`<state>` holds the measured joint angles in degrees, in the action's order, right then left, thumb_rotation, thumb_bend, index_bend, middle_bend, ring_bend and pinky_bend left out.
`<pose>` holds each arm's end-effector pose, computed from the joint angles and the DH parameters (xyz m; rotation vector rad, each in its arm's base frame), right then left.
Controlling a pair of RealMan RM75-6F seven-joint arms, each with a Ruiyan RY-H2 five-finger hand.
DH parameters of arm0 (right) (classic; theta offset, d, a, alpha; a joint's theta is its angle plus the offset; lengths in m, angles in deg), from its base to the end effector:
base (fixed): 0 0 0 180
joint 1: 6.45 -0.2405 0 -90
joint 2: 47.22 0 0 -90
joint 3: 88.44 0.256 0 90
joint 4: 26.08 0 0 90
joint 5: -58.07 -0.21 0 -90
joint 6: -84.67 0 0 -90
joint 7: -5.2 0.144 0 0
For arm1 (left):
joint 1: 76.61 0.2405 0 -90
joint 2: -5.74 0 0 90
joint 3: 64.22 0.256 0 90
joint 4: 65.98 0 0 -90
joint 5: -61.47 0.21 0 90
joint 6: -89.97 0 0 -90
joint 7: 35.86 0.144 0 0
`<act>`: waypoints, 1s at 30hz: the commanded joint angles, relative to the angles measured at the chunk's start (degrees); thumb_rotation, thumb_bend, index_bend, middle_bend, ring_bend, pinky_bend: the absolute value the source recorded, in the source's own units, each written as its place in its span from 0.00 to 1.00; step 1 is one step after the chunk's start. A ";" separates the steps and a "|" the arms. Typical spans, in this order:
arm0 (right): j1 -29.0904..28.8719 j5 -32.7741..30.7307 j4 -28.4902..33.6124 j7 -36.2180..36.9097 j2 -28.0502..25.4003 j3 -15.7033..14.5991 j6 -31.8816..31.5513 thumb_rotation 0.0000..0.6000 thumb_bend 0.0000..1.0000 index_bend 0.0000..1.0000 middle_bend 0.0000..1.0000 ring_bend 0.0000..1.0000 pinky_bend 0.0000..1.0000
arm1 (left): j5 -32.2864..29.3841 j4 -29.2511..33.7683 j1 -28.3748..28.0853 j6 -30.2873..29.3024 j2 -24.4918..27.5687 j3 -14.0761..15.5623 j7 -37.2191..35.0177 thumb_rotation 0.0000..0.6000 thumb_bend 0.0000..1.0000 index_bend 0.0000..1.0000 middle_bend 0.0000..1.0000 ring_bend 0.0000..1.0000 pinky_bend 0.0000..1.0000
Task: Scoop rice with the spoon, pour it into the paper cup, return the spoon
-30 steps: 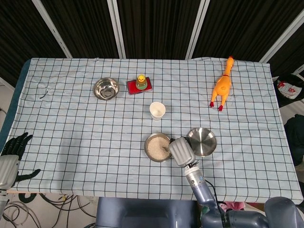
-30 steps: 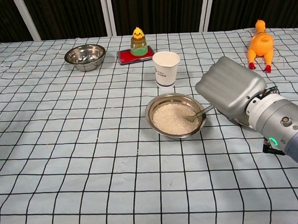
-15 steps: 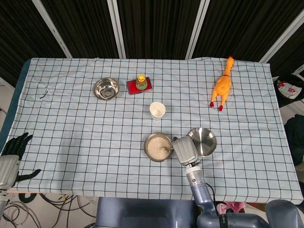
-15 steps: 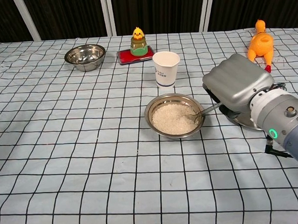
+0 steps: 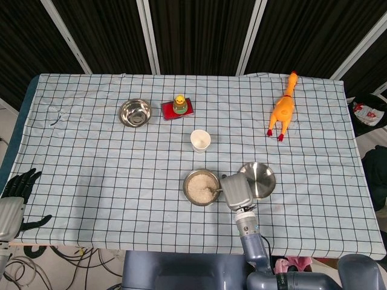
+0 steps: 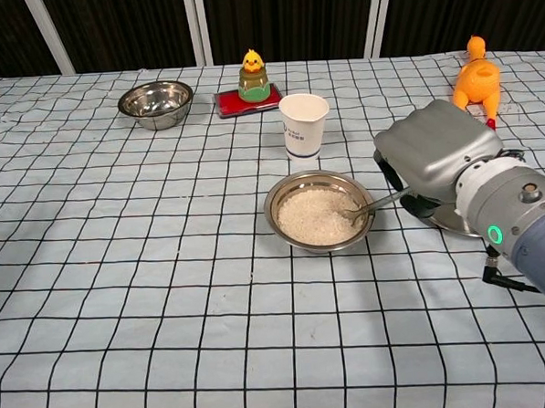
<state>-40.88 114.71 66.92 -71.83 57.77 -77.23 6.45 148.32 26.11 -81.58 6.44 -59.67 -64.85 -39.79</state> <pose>-0.1176 -0.2780 -0.0508 1.7387 -0.4698 0.4882 -0.3121 0.1730 0.1425 -1.4046 -1.0128 -0.9377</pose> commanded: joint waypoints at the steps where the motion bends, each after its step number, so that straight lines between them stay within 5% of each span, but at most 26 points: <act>1: -0.17 -0.39 0.43 -0.15 -0.07 0.06 -0.29 1.00 0.51 0.67 1.00 1.00 1.00 | 0.01 0.00 0.00 0.00 -0.01 0.00 -0.02 1.00 0.01 0.00 0.00 0.00 0.00; 30: -1.81 -6.42 6.19 0.51 -0.27 2.42 -3.70 1.00 0.51 0.68 1.00 1.00 1.00 | -0.05 0.02 0.03 -0.08 -0.02 -0.01 0.00 1.00 0.01 0.00 0.00 0.00 0.00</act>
<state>-42.63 108.35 73.03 -71.36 57.54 -74.79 2.81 148.27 26.14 -81.55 6.35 -59.69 -64.86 -39.78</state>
